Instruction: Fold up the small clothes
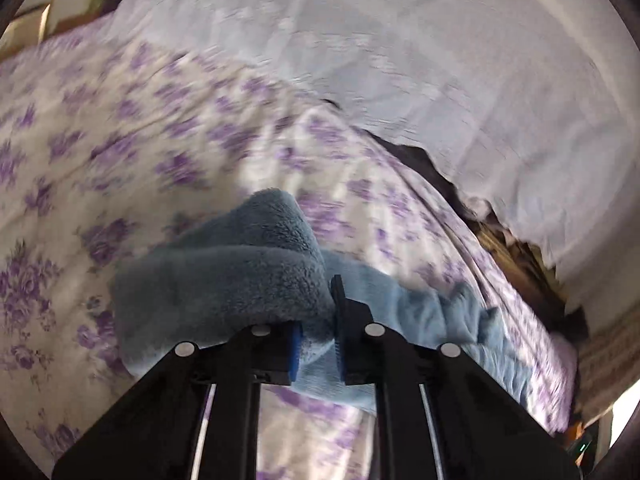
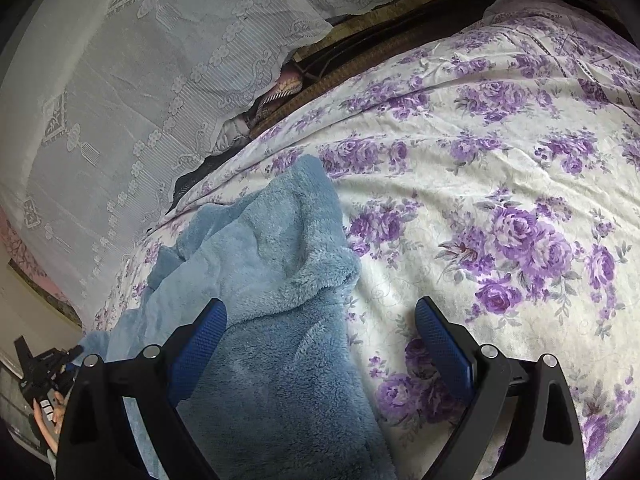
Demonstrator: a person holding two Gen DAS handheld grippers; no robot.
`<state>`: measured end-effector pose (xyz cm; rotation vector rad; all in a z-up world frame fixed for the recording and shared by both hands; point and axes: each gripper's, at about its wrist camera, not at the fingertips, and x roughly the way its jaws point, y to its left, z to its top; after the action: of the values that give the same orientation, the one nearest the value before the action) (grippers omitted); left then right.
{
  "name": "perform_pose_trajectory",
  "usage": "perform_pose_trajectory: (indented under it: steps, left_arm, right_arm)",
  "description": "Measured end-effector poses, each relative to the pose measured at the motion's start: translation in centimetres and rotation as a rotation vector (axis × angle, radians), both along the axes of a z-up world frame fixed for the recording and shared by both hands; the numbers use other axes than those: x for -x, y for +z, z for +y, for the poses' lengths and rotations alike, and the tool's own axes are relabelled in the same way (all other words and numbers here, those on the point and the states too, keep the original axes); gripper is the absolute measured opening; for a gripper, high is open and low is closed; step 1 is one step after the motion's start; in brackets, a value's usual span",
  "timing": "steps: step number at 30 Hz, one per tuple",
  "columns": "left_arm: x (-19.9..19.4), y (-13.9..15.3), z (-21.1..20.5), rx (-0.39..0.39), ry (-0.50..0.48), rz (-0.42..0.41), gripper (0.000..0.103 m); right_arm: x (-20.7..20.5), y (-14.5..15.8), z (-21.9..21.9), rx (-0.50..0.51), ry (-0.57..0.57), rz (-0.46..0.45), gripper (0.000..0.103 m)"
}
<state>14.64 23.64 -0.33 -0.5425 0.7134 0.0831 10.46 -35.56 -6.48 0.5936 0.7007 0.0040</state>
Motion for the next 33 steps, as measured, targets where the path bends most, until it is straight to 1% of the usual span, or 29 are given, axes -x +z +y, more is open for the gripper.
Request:
perform_pose_trajectory:
  steps: [3, 10, 21, 26, 33]
  left_arm:
    - [-0.2, 1.2, -2.7, -0.043, -0.048, -0.009, 0.012]
    - [-1.1, 3.1, -7.6, -0.092, -0.126, -0.024, 0.012]
    - [-2.5, 4.1, -16.0, -0.151, -0.246, -0.034, 0.012]
    - [-3.3, 3.8, -19.2, -0.147, -0.289, -0.035, 0.012]
    - [-4.0, 1.9, -24.4, -0.156, -0.361, -0.021, 0.012]
  right_arm:
    - [-0.2, -0.1, 0.0, 0.0, 0.006, 0.007, 0.096]
    - [-0.3, -0.2, 0.1, 0.001, 0.014, 0.013, 0.096]
    - [-0.8, -0.3, 0.2, 0.004, 0.029, 0.024, 0.096]
    - [-0.9, -0.3, 0.1, 0.002, 0.035, 0.025, 0.097]
    - [-1.2, -0.4, 0.2, 0.001, 0.04, 0.027, 0.097]
